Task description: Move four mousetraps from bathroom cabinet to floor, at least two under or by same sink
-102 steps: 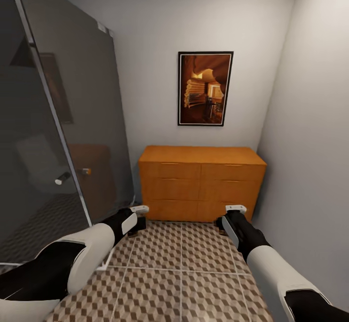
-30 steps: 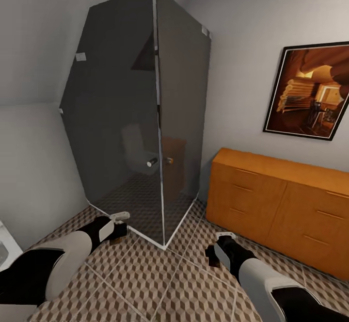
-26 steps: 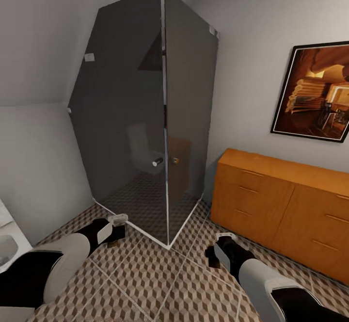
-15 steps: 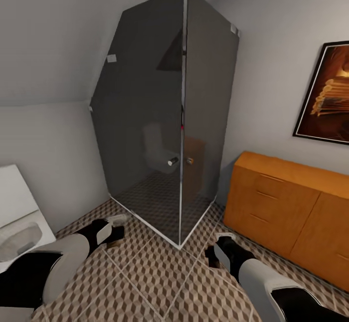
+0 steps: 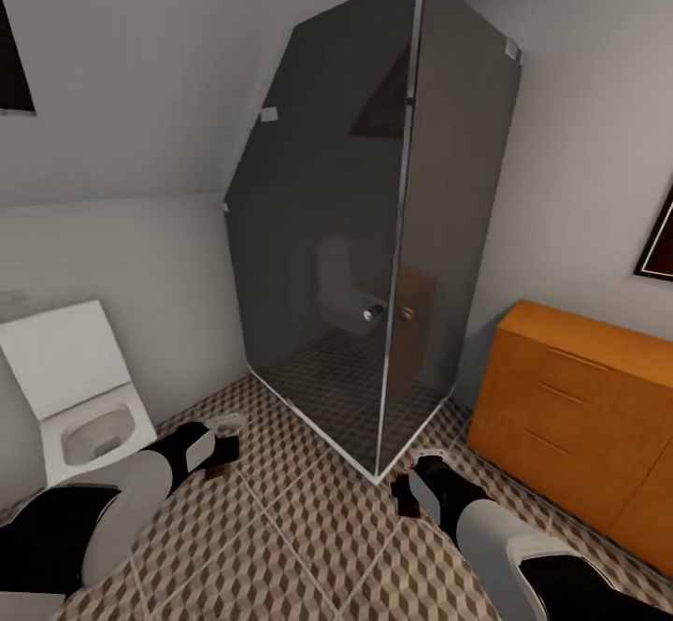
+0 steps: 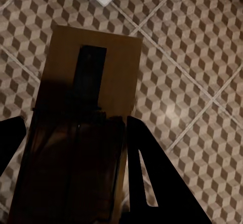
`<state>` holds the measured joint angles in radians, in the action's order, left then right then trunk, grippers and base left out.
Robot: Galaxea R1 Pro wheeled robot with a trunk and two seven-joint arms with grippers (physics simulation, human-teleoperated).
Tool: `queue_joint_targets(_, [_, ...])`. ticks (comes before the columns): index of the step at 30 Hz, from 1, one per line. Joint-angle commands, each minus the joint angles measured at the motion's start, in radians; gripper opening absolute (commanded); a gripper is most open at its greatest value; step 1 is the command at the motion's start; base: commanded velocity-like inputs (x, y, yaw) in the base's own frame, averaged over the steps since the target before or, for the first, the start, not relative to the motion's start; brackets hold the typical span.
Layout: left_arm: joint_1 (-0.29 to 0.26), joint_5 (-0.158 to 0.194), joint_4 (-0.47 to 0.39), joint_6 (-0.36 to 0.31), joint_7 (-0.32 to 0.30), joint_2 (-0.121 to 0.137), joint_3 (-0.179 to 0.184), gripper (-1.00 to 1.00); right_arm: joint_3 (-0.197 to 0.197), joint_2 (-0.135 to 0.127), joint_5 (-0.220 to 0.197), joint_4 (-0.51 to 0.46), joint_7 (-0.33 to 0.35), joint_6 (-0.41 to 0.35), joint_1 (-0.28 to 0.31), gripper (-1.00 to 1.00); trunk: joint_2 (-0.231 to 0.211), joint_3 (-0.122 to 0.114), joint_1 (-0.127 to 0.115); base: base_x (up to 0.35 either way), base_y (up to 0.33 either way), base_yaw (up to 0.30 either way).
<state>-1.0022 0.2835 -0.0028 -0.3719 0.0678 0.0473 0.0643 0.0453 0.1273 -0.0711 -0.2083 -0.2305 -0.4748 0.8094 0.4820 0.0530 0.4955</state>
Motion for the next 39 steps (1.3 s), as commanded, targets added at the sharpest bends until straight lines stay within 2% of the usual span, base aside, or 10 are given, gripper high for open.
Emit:
queue_joint_targets(1, [-0.001, 0.01, 0.0, -0.004, 0.002, 0.0, 0.007, -1.0, 0.005, 0.0, -0.008, -0.002, -0.007, -0.005, 0.0, -1.0, 0.002, 0.002, 0.001, 0.0, 0.0, 0.285])
queue_joint_targets(25, [0.002, 0.006, 0.0, -0.004, 0.006, -0.003, 0.008, -1.0, 0.005, 0.0, -0.007, -0.002, -0.009, -0.004, 0.0, -1.0, 0.002, 0.002, 0.001, 0.0, 0.0, 0.285])
queue_joint_targets(31, [0.002, 0.007, 0.0, -0.004, 0.006, -0.002, 0.007, -1.0, 0.008, 0.002, -0.002, -0.028, -0.013, -0.005, 0.0, -1.0, 0.002, 0.003, 0.001, 0.0, 0.0, 0.117])
queue_joint_targets(34, [0.002, 0.007, 0.0, -0.004, 0.006, -0.001, 0.008, -1.0, 0.017, 0.003, 0.0, -0.088, -0.015, -0.02, 0.0, -1.0, 0.002, 0.003, 0.001, 0.0, 0.0, 0.015])
queue_joint_targets(36, [0.002, 0.005, 0.0, -0.004, 0.005, -0.001, 0.008, -1.0, 0.038, 0.003, -0.001, -0.165, -0.016, -0.065, 0.0, -1.0, 0.002, 0.003, 0.001, 0.0, 0.0, 0.004])
queue_joint_targets(39, [0.002, 0.005, 0.0, -0.004, 0.005, -0.001, 0.008, -1.0, 0.047, 0.005, -0.004, -0.243, -0.016, -0.097, 0.0, -1.0, 0.002, 0.003, 0.001, 0.0, 0.0, 0.001])
